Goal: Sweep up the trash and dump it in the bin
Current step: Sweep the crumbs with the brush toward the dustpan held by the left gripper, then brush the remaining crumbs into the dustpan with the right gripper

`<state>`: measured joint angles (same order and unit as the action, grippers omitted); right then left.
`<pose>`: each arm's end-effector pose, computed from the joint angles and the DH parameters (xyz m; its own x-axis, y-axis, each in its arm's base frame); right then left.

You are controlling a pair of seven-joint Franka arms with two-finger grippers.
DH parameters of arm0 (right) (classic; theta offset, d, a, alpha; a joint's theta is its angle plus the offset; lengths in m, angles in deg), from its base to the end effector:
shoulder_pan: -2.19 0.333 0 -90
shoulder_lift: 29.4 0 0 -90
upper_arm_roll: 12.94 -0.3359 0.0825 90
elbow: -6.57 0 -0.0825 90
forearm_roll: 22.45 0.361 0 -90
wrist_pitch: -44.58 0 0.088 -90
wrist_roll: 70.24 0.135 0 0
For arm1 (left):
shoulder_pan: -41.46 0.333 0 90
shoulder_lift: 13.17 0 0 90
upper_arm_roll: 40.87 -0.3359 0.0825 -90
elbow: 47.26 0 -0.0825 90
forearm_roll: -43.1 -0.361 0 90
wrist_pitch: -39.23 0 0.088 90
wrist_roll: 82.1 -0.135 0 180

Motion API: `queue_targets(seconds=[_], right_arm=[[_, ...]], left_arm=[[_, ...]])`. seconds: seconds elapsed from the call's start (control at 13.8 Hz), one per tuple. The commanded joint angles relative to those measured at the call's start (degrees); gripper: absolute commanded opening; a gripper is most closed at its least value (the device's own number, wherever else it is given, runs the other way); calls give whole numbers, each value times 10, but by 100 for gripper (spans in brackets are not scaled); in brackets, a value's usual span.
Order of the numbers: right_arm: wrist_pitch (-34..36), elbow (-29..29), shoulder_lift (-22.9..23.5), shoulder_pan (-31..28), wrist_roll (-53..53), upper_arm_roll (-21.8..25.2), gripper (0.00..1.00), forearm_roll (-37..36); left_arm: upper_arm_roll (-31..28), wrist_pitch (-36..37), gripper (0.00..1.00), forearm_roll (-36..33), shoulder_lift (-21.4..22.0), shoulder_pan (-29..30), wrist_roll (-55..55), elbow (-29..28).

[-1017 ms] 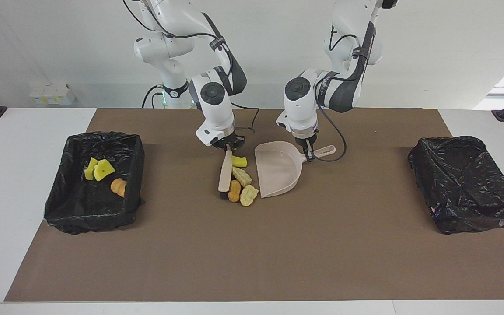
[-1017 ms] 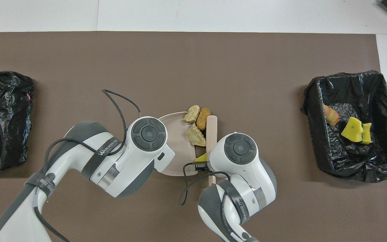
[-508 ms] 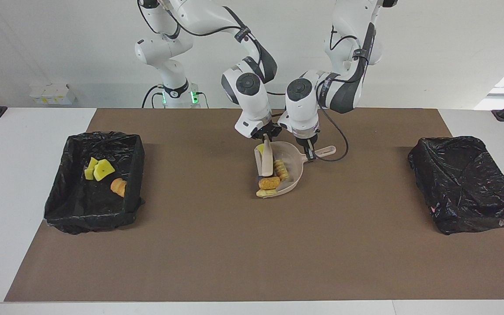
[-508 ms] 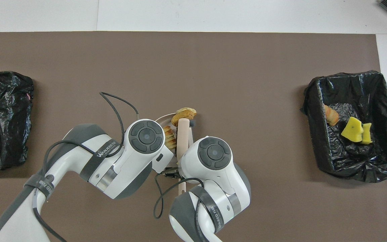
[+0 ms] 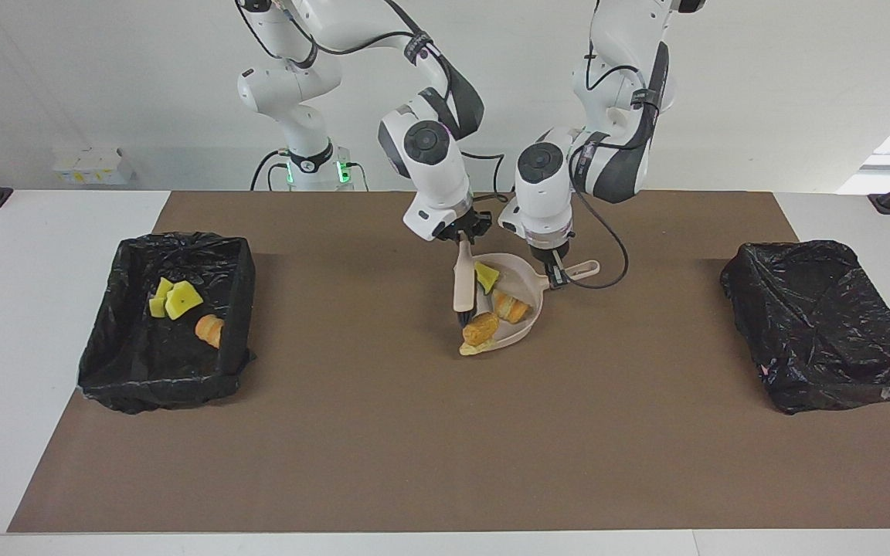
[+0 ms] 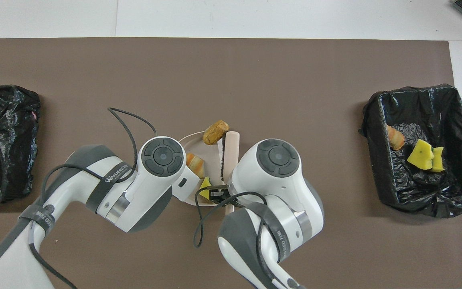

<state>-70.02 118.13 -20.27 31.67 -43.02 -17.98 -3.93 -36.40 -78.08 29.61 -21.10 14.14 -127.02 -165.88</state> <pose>0.4490 0.3402 0.3992 0.9700 0.0010 -0.2429 -0.0483 -0.9792 -0.1971 0.4637 -0.2648 0.3600 0.1039 -0.9640 -0.2448 -0.9944 -0.1057 -0.0059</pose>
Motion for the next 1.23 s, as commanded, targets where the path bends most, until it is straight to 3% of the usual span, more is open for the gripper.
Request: queue_targets(seconds=[0.0,0.36,0.58,0.87,1.16], right_arm=[[44,-10,-14,-29,-23,-5,0,-77],[87,-13,-1,-78,-172,-6,0,-201],[110,-81,66,-75,-174,-5,0,-235],[114,-140,133,-67,-166,-10,0,-217],[114,-135,136,-31,-97,-11,0,-97]], left_arm=[[-2,-10,0,2,16,17,2,-21],[-2,-13,0,2,13,40,4,-21],[-3,-14,0,1,13,40,14,-21],[-3,-17,0,0,12,48,15,-21],[-3,-13,0,0,12,48,14,-22]])
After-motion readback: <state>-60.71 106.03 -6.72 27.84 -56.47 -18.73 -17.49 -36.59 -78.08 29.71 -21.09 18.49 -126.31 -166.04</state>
